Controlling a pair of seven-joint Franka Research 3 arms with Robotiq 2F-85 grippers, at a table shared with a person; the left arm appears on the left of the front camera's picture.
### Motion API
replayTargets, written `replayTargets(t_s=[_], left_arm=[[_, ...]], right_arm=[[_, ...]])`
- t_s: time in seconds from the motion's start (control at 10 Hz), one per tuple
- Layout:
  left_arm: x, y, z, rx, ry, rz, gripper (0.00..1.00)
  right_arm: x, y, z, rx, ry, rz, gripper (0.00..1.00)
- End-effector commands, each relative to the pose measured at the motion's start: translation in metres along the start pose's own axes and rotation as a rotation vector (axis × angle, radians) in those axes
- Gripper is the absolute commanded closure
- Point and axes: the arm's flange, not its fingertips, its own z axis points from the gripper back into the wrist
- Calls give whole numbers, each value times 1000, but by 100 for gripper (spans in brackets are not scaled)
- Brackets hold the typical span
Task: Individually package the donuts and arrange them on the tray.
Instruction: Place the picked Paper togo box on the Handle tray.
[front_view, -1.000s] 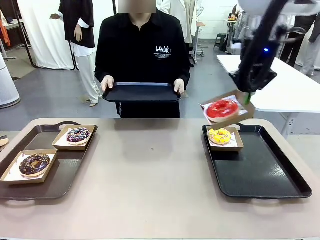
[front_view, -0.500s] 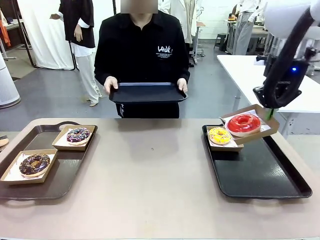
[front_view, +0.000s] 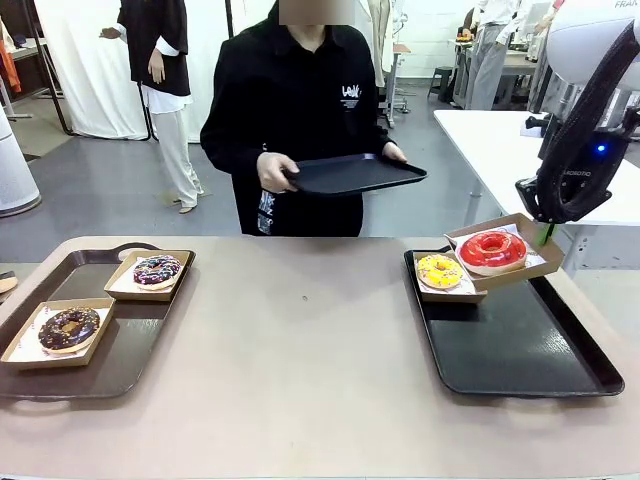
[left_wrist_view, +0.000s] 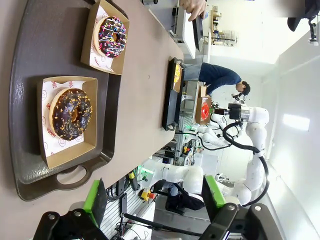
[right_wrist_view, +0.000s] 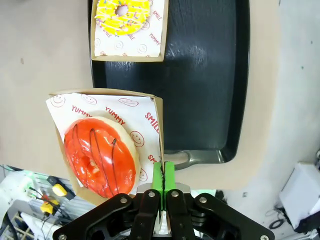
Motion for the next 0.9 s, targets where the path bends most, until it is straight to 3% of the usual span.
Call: replayTargets(t_s=[0.0, 0.5, 0.8], left_arm=[[-1, -2, 2, -1, -4, 7, 0], [-1, -2, 2, -1, -4, 7, 0], [-1, -2, 2, -1, -4, 7, 0]], right_arm=[[-2, -1, 1, -10, 6, 2, 99], [0, 0, 0, 0, 2, 0, 99], [-12, -15, -27, -102, -131, 9, 99]])
